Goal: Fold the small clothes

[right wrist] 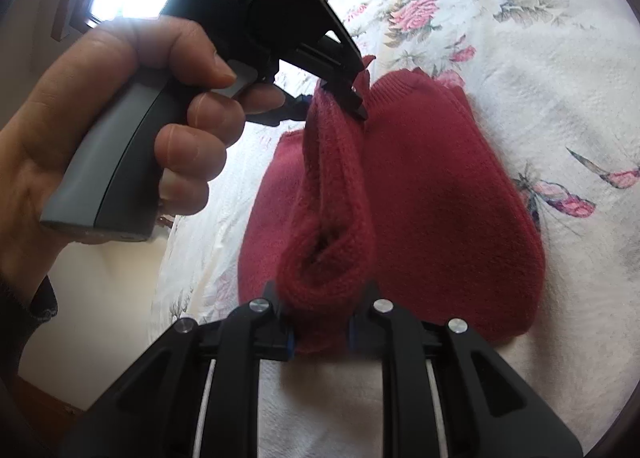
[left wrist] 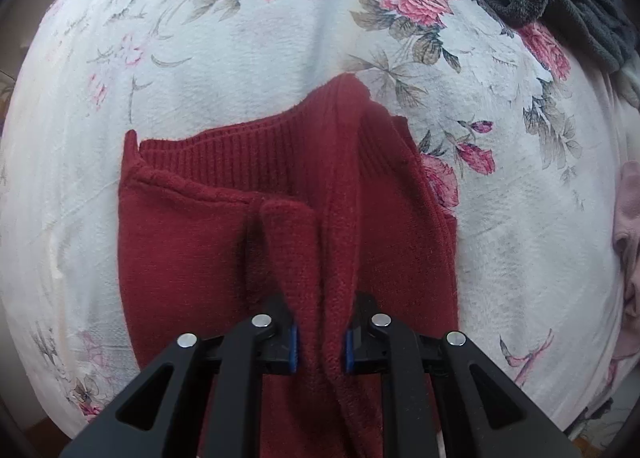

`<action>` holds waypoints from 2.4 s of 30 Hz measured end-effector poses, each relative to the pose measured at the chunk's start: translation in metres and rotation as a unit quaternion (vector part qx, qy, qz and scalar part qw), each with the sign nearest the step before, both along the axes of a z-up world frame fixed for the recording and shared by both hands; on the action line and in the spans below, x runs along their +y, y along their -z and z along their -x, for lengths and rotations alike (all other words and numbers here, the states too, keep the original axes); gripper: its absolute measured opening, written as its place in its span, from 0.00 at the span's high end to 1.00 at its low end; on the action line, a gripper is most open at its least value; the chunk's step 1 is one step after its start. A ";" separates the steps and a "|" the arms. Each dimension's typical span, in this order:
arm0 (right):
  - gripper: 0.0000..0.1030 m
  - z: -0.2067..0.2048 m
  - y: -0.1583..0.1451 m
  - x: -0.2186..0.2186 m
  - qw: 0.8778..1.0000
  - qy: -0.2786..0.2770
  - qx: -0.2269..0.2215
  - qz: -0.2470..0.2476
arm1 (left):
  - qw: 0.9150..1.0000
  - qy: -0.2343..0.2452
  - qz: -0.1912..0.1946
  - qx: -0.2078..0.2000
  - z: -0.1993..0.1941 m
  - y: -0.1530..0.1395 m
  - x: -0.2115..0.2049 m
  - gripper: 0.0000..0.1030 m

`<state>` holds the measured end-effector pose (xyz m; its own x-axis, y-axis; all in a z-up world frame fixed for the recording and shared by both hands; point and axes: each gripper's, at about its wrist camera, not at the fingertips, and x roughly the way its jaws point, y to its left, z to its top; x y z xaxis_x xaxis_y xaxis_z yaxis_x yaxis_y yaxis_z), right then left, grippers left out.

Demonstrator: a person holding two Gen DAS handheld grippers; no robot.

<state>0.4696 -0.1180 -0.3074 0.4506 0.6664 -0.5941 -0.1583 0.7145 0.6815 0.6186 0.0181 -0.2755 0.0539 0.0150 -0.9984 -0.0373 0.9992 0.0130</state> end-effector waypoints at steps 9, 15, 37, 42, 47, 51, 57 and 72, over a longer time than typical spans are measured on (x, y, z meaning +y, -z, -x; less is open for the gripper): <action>0.85 0.003 0.003 -0.015 1.000 -0.007 0.019 -0.022 | 0.999 -0.014 -0.034 -0.025 0.005 -0.011 -0.013 0.85; 0.85 0.004 0.003 -0.019 0.999 -0.014 0.026 -0.025 | 0.998 -0.016 -0.045 -0.030 0.010 -0.006 -0.026 0.85; 0.40 -0.008 0.051 -0.080 0.984 0.010 0.133 -0.116 | 0.975 0.009 0.180 -0.128 0.057 -0.039 0.008 0.39; 0.38 -0.017 0.058 -0.095 0.978 0.007 0.141 -0.154 | 0.950 -0.034 0.268 -0.157 0.106 -0.035 0.065 0.39; 0.34 -0.019 0.067 -0.088 0.969 0.007 0.146 -0.197 | 0.929 -0.062 0.335 -0.146 0.147 -0.016 0.101 0.39; 0.34 -0.021 0.075 -0.088 0.959 -0.001 0.149 -0.241 | 0.913 -0.074 0.375 -0.140 0.176 -0.009 0.120 0.39; 0.32 -0.047 0.078 -0.084 0.941 -0.047 0.171 -0.288 | 0.899 -0.061 0.415 -0.126 0.205 -0.001 0.129 0.39; 0.88 -0.154 0.010 -0.036 0.980 -0.120 0.159 -0.013 | 0.882 -0.045 0.451 -0.129 0.217 -0.011 0.146 0.40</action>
<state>0.6233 -0.1536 -0.3177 0.0741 0.7475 -0.6602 -0.0960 0.6642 0.7413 0.4016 0.1639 -0.2647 0.3204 -0.7634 -0.5608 -0.0023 0.5914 -0.8064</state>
